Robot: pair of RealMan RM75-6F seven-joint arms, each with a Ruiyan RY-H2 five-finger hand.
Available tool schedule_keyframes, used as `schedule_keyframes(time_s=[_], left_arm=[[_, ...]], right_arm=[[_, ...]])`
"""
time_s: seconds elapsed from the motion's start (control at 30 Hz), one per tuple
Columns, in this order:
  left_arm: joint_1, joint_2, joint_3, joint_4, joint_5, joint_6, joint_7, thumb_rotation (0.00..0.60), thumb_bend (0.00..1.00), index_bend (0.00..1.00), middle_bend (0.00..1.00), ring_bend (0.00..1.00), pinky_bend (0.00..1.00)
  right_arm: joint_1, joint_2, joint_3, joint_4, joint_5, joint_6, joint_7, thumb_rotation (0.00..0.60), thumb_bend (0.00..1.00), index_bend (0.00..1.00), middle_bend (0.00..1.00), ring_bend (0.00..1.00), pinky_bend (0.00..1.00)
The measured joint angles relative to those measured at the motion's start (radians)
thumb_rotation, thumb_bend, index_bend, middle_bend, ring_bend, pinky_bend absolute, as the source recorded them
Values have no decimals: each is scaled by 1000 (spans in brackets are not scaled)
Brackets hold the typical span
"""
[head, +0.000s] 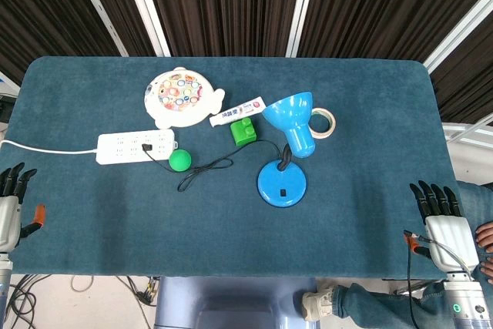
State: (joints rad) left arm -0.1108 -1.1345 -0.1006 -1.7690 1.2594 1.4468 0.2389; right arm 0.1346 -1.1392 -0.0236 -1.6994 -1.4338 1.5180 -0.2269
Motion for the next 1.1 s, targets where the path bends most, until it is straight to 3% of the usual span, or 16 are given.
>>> schedule_keyframes(time_s=[0.37,0.5,0.7,0.9,1.1], left_arm=[[0,0,-2,-1,-2,1,0,600,454,151,19,0,0],[-1,1,-5,-5,-8,-3,-5,600,454,151,19,0,0],[-1,3,-8,-7,-11,-2,-7,600,454,151,19,0,0],[-1,1,-5,-6,-4,1,-2,600,454,151,18,0,0],[0,0,-8,-3,-4,6,-5,600,454,151,18,0,0]], right_arm=[[-11,3,6,-19,-11,-20,2,600,242,46,69,37,0],[-13,5,4,-36,-12,-31,5,600,246,47,70,122,13],[8,14,6,-92,-20,-85,25,600,386,47,160,220,193],[94,35,42,-157,32,-233,-7,600,391,46,314,373,352],[207,15,88,-198,181,-409,-85,600,392,46,437,482,465]])
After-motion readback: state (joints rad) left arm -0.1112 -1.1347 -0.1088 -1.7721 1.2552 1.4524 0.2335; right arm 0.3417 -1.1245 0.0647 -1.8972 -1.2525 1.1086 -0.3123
